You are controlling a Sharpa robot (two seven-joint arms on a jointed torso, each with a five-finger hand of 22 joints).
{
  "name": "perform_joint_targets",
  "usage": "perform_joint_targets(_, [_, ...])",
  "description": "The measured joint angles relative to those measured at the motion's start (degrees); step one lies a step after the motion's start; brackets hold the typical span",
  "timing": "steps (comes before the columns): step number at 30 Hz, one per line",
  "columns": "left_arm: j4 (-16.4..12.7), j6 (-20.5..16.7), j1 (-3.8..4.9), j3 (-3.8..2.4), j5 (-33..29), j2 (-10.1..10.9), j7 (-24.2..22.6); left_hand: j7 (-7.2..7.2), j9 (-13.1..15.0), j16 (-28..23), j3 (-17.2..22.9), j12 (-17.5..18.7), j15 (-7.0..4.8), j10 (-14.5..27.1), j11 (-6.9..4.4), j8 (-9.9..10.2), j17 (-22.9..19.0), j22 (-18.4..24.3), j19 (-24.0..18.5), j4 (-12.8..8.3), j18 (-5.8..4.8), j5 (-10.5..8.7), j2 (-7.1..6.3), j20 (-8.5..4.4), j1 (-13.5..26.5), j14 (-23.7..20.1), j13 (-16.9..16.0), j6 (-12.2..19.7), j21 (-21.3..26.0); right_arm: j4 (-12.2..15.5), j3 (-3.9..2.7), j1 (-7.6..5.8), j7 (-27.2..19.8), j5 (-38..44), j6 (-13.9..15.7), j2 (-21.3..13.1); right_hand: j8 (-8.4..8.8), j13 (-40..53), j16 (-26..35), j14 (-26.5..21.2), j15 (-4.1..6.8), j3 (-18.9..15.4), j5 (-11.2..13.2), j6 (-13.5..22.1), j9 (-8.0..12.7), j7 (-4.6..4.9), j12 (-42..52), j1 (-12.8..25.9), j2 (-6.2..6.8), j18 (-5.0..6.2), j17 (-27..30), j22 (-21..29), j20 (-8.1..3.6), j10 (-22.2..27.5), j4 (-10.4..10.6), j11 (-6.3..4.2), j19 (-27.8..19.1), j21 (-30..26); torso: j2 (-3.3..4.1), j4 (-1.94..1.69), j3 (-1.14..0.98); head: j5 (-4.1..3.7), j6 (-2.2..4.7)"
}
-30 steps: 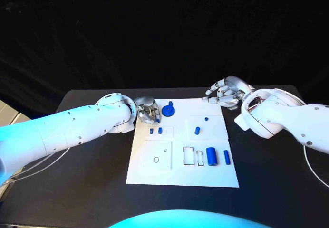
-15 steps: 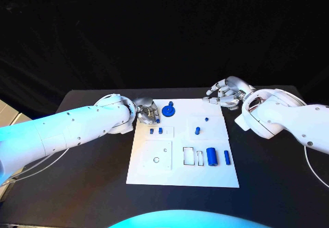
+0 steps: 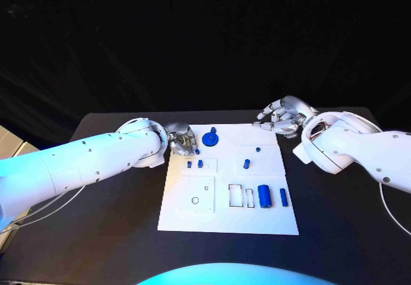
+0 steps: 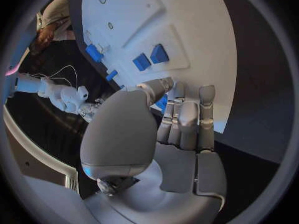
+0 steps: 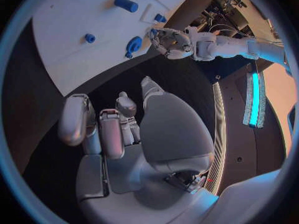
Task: Assemble the parts on the task board
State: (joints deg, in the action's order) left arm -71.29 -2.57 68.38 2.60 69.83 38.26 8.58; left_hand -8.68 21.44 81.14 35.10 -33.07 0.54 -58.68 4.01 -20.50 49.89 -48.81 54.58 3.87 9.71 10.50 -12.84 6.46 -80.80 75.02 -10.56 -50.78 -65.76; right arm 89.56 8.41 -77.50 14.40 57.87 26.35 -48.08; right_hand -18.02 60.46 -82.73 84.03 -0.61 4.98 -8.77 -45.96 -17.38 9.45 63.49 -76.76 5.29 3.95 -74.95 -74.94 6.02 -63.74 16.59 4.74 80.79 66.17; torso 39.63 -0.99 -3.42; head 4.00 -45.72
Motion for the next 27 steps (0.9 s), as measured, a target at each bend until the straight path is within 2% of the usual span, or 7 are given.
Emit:
perform_joint_targets(3, [0.3, 0.0, 0.0, 0.0, 0.0, 0.4, 0.1, 0.0, 0.0, 0.0, 0.0, 0.3, 0.0, -0.2, 0.21, 0.1, -0.1, 0.2, 0.0, 0.0, 0.0, 0.0, 0.0, 0.0, 0.0, 0.0, 0.0, 0.0, 0.1, -0.5, 0.0, 0.0, -0.2, 0.0, -0.2, 0.0, -0.66, -12.8, 4.1, -0.2, 0.22, 0.1, 0.0, 0.3, 0.0, -0.28, -13.5, -2.8, 0.12, 1.8, 3.9, 2.6, -0.06, 7.7, -0.1, 0.77, -2.5, -6.2, 0.0, 0.02, 0.0, -0.01, 0.06])
perform_joint_targets(6, [0.8, -0.1, -0.01, -0.02, 0.0, 1.1, 0.1, -0.3, -0.3, 0.0, 0.1, 0.3, 0.3, 0.2, 0.62, 1.0, -0.2, 0.3, -0.3, -0.1, 0.01, 0.0, -0.3, 0.3, -0.3, -0.3, -0.1, 1.1, 0.4, -1.4, 0.06, 0.02, -1.0, 0.2, -0.6, 0.1, -0.87, -22.3, 6.9, -0.2, 0.22, 2.1, 0.0, -0.1, 0.0, -0.29, -24.5, -6.7, 1.03, 1.81, 7.3, 4.8, -0.06, 9.9, 0.0, 0.71, -3.3, -10.2, 0.0, 0.02, 0.02, -0.11, 0.19])
perform_joint_targets(10, [1.5, -0.6, -0.02, -0.27, -0.3, 2.3, 0.1, -0.31, -0.2, 0.0, 0.4, 0.3, 0.36, 0.4, 0.77, 1.0, -0.6, 0.5, -0.4, -0.4, 0.01, 0.0, -0.21, 0.38, -0.4, -0.4, -0.2, 1.1, 0.5, -3.0, 0.26, 0.17, -2.9, 1.2, -1.5, 0.5, -1.06, -36.0, 6.5, -0.2, 0.22, 7.5, 0.0, -2.7, 0.5, 0.28, -38.5, -10.5, 4.05, 1.81, 6.4, 4.0, 0.2, 6.2, 0.1, 0.38, -2.3, -9.3, -0.01, 0.02, 0.04, -0.33, 0.46])
perform_joint_targets(11, [1.6, -0.9, -0.02, -0.44, -0.5, 2.7, 0.0, -0.33, -0.2, -0.7, 0.7, 0.4, 0.56, 0.8, 1.12, 1.0, -3.1, 2.2, -2.0, -0.7, 0.01, 0.0, 0.07, 0.41, -0.7, -1.7, -0.3, 1.1, 1.6, -3.4, 0.33, 0.26, -3.7, 1.8, -1.8, 0.6, -1.06, -37.9, 6.2, -0.2, 0.22, 8.7, 0.0, -3.2, 0.7, 0.25, -40.5, -11.1, 4.62, 1.81, 6.0, 3.6, 0.1, 5.4, 0.0, 0.36, -2.0, -8.7, -0.02, 0.02, 0.05, -0.38, 0.55])
perform_joint_targets(16, [1.8, -3.5, 0.01, -1.23, -4.6, 4.9, -1.7, -0.52, 0.2, -4.1, 1.9, 0.5, 0.79, 2.0, 1.38, 0.7, -11.1, 4.3, -4.7, -1.9, 0.0, 0.0, 0.79, 0.32, -2.0, -6.1, -0.7, 0.1, 2.9, -5.4, 0.51, 0.93, -6.8, 6.7, -3.2, 1.5, -0.37, -43.4, 5.4, -0.2, 0.22, 12.7, 0.0, -5.2, 1.2, -1.02, -45.6, -12.8, 6.36, 1.8, 4.7, 2.1, -0.4, 3.3, -0.3, -0.34, -1.5, -7.0, -0.03, 0.03, 0.07, -0.91, 1.04])
perform_joint_targets(19, [1.1, -5.6, 0.05, -1.54, -10.7, 6.7, -4.7, -1.09, 0.3, -11.0, 2.6, 1.1, 1.39, 4.6, 2.19, 0.7, -22.5, 4.4, -7.5, -2.6, 0.01, 0.0, 0.78, 0.86, -2.0, -13.6, -0.5, 0.2, 4.0, -6.4, 0.62, 1.53, -8.3, 11.2, -4.0, 2.2, -0.04, -45.1, 5.1, -0.2, 0.22, 13.9, 0.0, -5.9, 1.3, -1.31, -47.1, -12.8, 6.97, 1.81, 4.2, 1.6, -0.69, 3.2, -0.4, -0.2, -1.3, -6.5, -0.01, 0.04, 0.07, -1.71, 1.49])
perform_joint_targets(27, [-4.2, -6.4, 0.01, -1.75, -35.0, 10.5, -16.3, -1.65, 1.1, -20.3, -0.7, 1.6, 2.86, 6.5, 3.16, 0.7, -27.6, 8.1, -12.2, -0.9, -0.01, 0.0, 1.13, 2.95, 0.7, -19.2, 0.4, 1.4, 11.0, -8.2, 0.7, 3.31, -9.9, 23.9, -5.8, 3.5, 0.62, -48.2, 4.2, 0.0, 0.43, 15.5, 0.0, -6.5, 1.5, -1.86, -49.6, -12.5, 7.94, 1.8, 3.1, 0.0, -1.21, 2.7, -0.3, -0.71, 0.1, -3.3, 0.11, -0.09, 0.15, -4.06, 2.27])
